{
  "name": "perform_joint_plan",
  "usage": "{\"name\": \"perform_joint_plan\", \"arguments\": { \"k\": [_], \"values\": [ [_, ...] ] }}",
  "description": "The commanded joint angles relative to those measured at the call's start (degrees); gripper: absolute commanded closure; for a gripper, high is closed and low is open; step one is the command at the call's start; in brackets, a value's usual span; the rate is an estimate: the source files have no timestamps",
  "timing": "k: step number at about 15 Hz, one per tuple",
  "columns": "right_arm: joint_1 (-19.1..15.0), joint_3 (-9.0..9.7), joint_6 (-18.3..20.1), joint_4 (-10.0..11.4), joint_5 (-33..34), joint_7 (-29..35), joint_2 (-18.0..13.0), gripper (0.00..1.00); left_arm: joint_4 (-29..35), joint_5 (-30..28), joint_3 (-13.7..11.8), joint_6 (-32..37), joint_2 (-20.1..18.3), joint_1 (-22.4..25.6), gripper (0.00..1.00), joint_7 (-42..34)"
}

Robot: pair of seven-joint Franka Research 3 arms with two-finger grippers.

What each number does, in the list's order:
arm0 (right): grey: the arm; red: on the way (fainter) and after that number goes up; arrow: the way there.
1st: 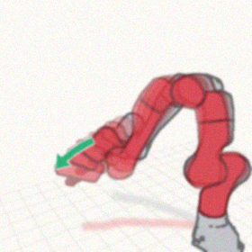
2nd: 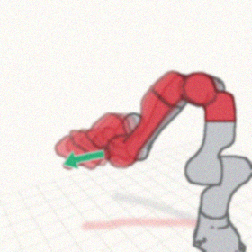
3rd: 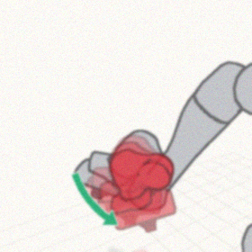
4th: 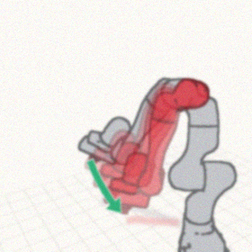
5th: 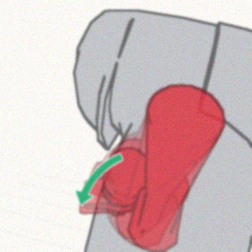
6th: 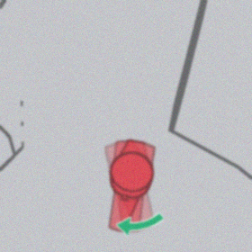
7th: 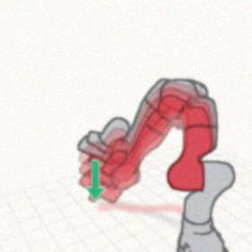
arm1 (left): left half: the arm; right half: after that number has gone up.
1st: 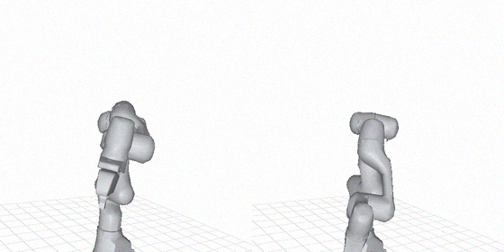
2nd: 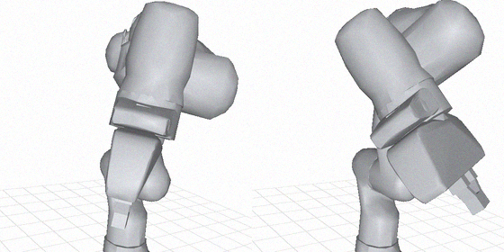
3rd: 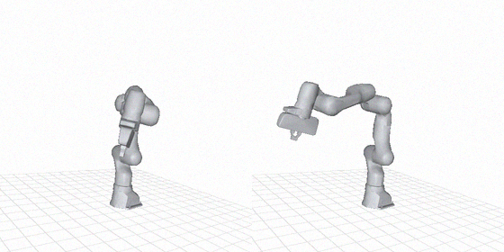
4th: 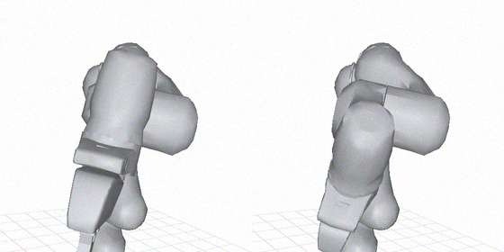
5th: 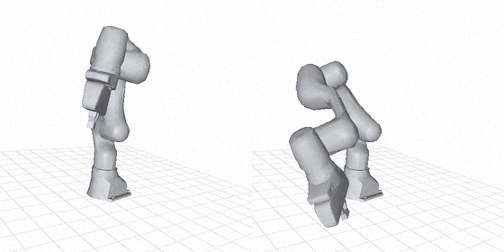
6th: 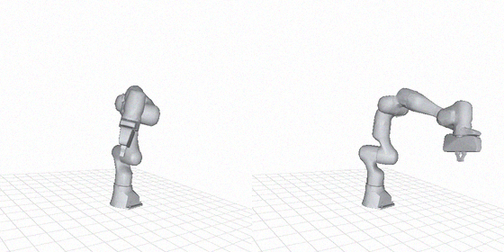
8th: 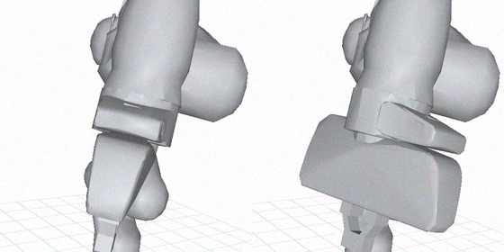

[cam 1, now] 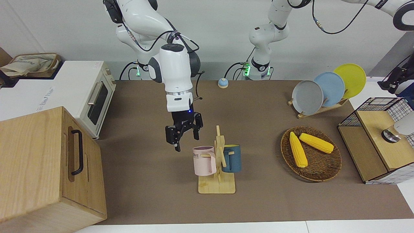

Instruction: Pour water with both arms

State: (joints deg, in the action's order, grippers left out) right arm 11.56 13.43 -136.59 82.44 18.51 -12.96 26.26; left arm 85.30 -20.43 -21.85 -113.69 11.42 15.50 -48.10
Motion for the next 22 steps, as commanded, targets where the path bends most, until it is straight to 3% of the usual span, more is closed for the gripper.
{"name": "perform_joint_plan", "arguments": {
  "k": [1,7,11,12,14,19,22],
  "values": [
    [0.56,0.54,-0.51,-5.88,3.89,-0.84,4.67,0.017,2.66,-4.78,0.93,-8.36,0.71,0.41,0.01,-1.73],
    [1.53,0.28,0.36,-11.42,6.36,-0.40,8.55,0.042,3.55,-18.49,0.93,-15.68,5.63,0.85,0.01,-10.69],
    [2.41,-0.16,0.45,-12.65,6.36,0.30,10.30,0.253,3.73,-20.70,1.02,-19.72,7.65,0.06,0.01,-10.79],
    [2.76,-0.16,0.63,-13.18,6.36,0.91,10.92,0.258,3.73,-21.84,1.02,-20.16,7.83,0.06,0.01,-10.87],
    [3.11,-0.33,0.63,-13.18,6.45,1.71,11.27,0.268,3.64,-23.34,1.11,-20.43,8.79,0.06,0.01,-10.96],
    [3.11,-0.25,0.63,-13.18,6.54,1.71,11.45,0.469,3.73,-24.92,1.63,-22.98,9.85,0.06,0.01,-10.87],
    [3.11,-0.33,0.71,-13.18,6.54,1.71,11.45,0.534,3.73,-25.01,2.07,-24.12,10.38,-0.03,0.00,-10.87]
  ]
}}
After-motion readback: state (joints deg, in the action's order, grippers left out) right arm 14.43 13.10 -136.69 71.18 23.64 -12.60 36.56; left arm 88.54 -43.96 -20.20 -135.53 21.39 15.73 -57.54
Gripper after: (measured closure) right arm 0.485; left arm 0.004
